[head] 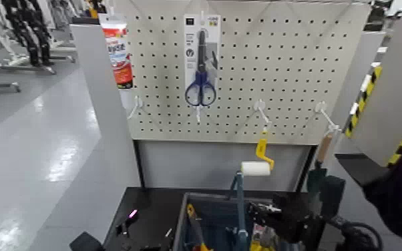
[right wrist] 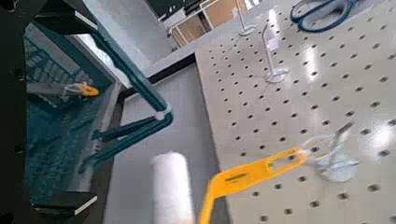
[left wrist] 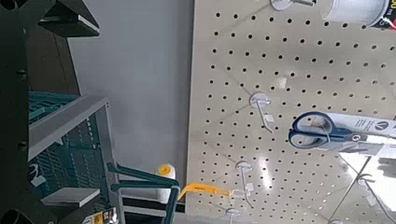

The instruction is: Put the black wrench into the crate.

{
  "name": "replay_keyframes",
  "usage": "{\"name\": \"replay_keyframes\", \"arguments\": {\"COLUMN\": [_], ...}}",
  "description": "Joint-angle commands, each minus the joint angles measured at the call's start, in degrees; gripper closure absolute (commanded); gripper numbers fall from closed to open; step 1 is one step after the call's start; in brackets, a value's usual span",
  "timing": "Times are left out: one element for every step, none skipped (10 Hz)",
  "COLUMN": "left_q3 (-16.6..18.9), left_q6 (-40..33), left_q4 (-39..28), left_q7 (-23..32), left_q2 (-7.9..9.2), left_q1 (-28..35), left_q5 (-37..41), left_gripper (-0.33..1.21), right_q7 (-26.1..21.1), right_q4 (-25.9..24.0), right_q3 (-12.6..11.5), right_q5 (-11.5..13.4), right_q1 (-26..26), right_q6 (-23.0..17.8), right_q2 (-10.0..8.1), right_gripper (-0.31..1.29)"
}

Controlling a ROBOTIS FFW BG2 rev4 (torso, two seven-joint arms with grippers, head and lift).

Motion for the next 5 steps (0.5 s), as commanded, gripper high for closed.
{"name": "replay_keyframes", "arguments": {"left_q3": [0.2, 0.3, 0.4, 0.6, 0.5], "left_q6": [-0.1, -0.3, -0.3, -0.3, -0.3], "left_q4": [0.0, 0.0, -0.1, -0.1, -0.1], "left_q7": [0.0, 0.0, 0.0, 0.0, 0.0], "left_q2": [-0.08, 0.01, -0.08, -0.17, -0.08], "left_q1": [0.2, 0.3, 0.4, 0.5, 0.5], "left_q5": [0.0, 0.0, 0.0, 0.0, 0.0], "left_gripper": [0.1, 0.1, 0.1, 0.1, 0.1], "right_q7": [-6.0, -10.6, -12.5, -16.5, -19.9], "right_q4": [-3.1, -2.9, -2.4, -2.2, -2.3], "right_q3": [0.9, 1.5, 1.4, 2.5, 3.4], "right_q5": [7.4, 6.6, 5.5, 5.5, 5.5], "right_q1": [7.9, 12.0, 15.0, 17.8, 20.3], "right_q6": [-15.5, -21.1, -25.3, -29.9, -33.4], "right_q2": [0.1, 0.71, 1.51, 1.86, 1.33], "right_gripper": [0.06, 0.06, 0.06, 0.07, 0.07]}}
